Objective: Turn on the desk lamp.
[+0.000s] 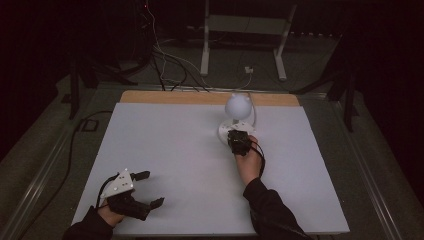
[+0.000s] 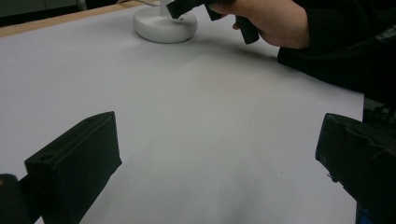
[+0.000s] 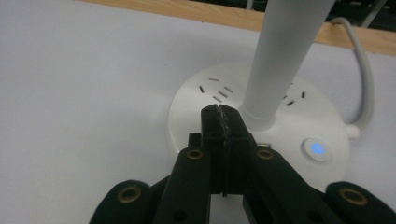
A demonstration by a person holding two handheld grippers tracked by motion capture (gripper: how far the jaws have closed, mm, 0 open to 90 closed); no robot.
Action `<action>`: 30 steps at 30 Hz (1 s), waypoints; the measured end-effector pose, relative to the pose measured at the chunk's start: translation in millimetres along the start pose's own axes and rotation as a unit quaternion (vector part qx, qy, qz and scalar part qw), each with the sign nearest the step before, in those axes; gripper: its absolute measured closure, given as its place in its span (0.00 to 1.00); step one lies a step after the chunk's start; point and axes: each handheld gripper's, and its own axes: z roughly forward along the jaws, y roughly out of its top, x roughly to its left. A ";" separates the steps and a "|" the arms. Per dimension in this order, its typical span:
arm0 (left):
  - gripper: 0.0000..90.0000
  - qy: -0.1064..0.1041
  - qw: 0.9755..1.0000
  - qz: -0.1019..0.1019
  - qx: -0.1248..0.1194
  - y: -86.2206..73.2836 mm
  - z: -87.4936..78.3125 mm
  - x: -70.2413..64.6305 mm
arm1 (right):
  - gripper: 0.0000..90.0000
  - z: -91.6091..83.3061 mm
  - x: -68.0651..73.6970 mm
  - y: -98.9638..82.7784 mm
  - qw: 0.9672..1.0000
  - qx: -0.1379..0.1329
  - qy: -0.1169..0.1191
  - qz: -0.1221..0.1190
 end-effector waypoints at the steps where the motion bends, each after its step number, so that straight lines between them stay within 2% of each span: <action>1: 0.00 0.000 1.000 0.000 0.000 0.0 0.0 0.0 | 1.00 2.9 0.6 0.1 1.000 0.005 0.002 0.003; 10: 0.00 -0.003 1.000 -0.001 0.000 0.0 -0.1 0.3 | 1.00 9.9 4.1 2.1 1.000 0.009 -0.003 -0.004; 17: 0.00 -0.002 1.000 -0.001 0.001 0.0 0.0 0.4 | 1.00 10.1 2.4 1.5 1.000 0.008 -0.004 0.001; 25: 0.00 -0.002 1.000 -0.001 0.001 -0.1 -0.2 0.4 | 1.00 10.2 3.9 0.5 1.000 0.005 -0.005 -0.007; 29: 0.00 -0.003 1.000 -0.001 0.001 -0.1 0.0 0.2 | 1.00 10.2 5.1 -0.9 1.000 0.002 -0.009 -0.015; 30: 0.00 -0.002 1.000 -0.001 0.001 -0.1 0.0 0.2 | 1.00 10.0 7.1 -2.0 1.000 -0.002 -0.016 -0.027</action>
